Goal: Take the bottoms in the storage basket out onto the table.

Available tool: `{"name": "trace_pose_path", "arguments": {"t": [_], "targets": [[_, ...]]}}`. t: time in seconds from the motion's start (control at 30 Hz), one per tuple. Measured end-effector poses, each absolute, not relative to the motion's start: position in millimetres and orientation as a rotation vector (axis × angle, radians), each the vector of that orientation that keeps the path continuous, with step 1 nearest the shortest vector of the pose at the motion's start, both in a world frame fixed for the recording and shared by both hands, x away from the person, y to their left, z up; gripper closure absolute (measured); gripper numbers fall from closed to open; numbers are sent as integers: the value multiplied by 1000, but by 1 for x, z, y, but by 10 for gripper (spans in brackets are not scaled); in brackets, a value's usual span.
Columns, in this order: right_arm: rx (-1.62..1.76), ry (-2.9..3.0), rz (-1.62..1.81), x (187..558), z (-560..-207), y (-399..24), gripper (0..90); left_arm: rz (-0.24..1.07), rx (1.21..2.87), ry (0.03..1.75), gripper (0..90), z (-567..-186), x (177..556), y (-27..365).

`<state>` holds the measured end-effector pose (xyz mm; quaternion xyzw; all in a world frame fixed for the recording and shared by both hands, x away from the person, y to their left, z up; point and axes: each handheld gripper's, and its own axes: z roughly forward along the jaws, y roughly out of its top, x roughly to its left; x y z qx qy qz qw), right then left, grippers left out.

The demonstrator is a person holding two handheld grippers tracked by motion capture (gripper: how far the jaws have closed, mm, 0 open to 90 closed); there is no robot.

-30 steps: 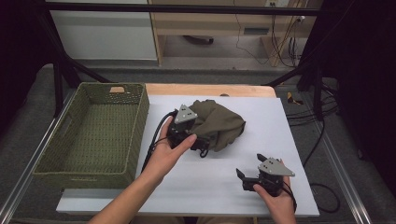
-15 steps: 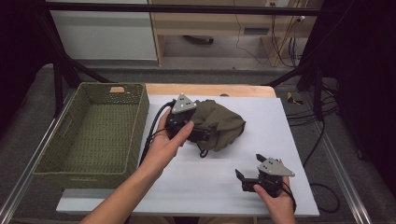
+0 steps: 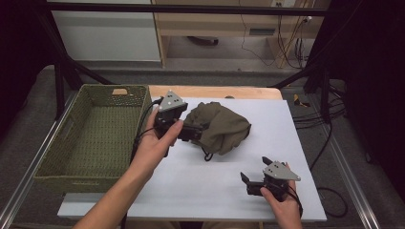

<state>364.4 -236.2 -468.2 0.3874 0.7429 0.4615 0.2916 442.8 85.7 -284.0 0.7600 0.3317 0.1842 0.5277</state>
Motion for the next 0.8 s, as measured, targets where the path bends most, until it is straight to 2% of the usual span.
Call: {"name": "trace_pose_path", "arguments": {"t": [0.4, 0.8], "targets": [[1038, 2017, 1197, 366, -470, -236, 54, 469, 1766, 848, 72, -273, 445, 125], [1035, 2027, 1199, 366, -470, -238, 46, 472, 1739, 846, 61, -264, 447, 144]]}}
